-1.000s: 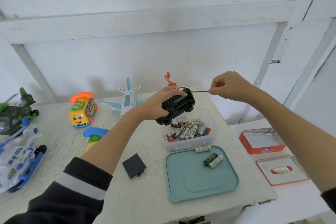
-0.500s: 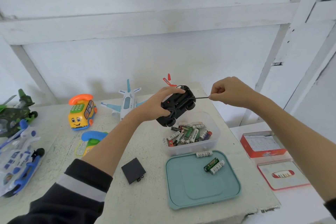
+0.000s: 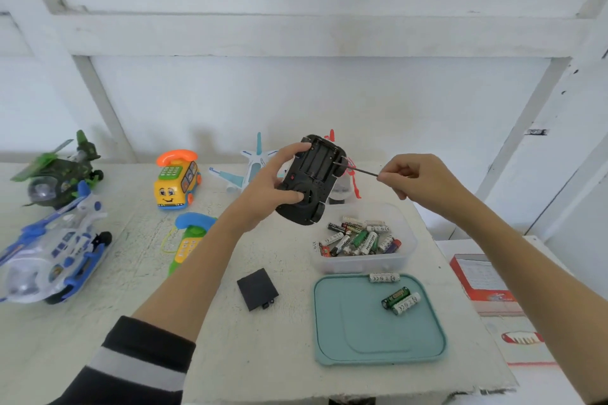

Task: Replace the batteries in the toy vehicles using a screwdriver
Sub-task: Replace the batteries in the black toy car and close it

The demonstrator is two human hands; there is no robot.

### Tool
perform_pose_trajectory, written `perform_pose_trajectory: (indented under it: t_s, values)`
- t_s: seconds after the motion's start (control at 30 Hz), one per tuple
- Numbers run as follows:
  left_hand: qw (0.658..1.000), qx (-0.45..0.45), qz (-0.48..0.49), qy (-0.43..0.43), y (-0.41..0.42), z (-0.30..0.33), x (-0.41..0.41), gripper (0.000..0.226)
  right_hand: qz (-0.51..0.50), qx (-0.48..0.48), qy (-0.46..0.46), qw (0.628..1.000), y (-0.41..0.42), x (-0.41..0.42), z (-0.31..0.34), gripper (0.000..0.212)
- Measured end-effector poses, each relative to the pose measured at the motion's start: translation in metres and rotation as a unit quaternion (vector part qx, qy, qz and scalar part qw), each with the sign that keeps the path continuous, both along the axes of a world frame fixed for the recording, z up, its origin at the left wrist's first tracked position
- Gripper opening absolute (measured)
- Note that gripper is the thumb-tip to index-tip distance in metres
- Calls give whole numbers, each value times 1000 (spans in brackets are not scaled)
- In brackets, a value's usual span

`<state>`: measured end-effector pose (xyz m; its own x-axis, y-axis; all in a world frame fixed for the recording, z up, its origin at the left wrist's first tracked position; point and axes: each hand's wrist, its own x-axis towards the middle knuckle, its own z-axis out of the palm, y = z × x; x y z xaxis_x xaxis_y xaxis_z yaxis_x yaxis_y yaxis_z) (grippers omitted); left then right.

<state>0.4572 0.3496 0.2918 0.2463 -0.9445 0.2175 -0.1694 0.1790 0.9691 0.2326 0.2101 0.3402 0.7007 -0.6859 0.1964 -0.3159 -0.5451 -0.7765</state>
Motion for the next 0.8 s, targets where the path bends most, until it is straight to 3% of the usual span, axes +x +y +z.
perform_pose_trajectory:
  t_s: [0.17, 0.37, 0.63, 0.8]
  values:
    - [992, -71, 91, 53, 42, -3, 9, 76, 97, 34, 16, 995, 35, 17, 0, 11]
    - [972, -113, 175, 105, 97, -5, 18, 76, 194, 32, 77, 977, 81, 45, -17, 29]
    - [966, -114, 199, 121, 157, -11, 4, 78, 281, -67, 191, 938, 118, 57, -59, 13]
    - [965, -105, 198, 137, 179, -12, -12, 78, 288, -141, 269, 908, 129, 61, -83, 16]
